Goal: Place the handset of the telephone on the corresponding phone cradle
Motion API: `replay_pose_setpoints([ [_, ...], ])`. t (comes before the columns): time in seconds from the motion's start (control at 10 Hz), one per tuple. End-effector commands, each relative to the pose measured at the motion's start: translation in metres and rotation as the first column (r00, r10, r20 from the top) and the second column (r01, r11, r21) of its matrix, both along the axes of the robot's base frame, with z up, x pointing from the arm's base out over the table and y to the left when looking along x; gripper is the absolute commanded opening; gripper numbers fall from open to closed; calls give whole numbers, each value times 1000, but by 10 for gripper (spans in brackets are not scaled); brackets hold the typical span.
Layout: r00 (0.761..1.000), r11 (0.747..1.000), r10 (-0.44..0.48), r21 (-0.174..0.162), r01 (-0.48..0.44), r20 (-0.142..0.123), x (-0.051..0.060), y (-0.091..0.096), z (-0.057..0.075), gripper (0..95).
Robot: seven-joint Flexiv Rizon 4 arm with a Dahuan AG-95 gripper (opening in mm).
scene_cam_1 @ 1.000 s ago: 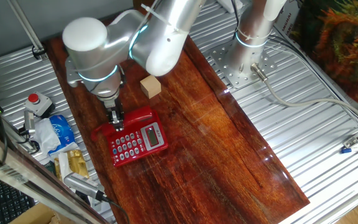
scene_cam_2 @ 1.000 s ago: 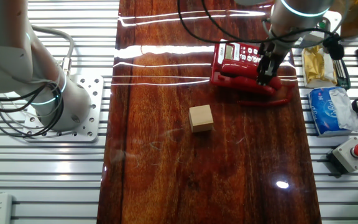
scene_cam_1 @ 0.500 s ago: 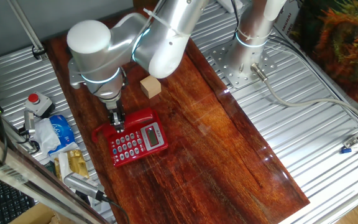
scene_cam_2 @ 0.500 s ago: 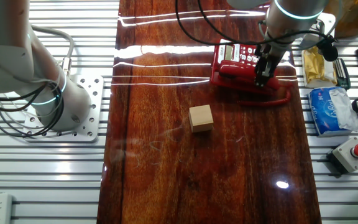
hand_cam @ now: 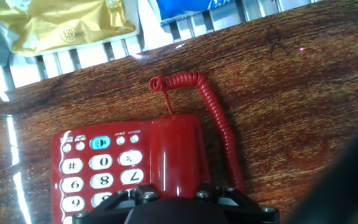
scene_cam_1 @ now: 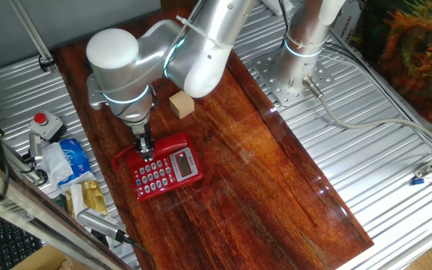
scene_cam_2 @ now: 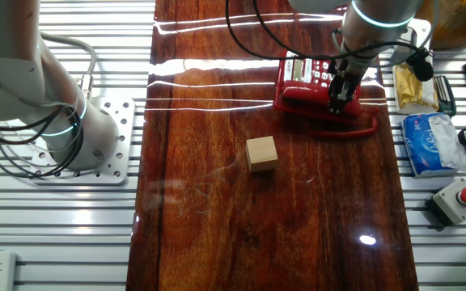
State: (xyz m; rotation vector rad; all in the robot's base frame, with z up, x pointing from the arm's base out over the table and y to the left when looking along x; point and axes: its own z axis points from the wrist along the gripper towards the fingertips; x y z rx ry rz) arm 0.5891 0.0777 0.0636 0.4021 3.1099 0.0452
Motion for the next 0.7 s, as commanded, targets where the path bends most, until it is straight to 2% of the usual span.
replay_pose_setpoints([
  [0.1,1000,1000,-1,3,1,3,-4,-1,0,0],
  [0.3,1000,1000,2,8,-2,22,-11,-2,-2,0],
  [0.4,999,1000,-2,7,2,40,-11,-3,-2,0],
  [0.5,999,1000,4,22,-5,50,-11,-3,0,0],
  [0.6,999,1000,5,23,-6,46,-11,-3,1,0],
  [0.7,999,998,2,66,-5,33,-12,-3,0,0],
])
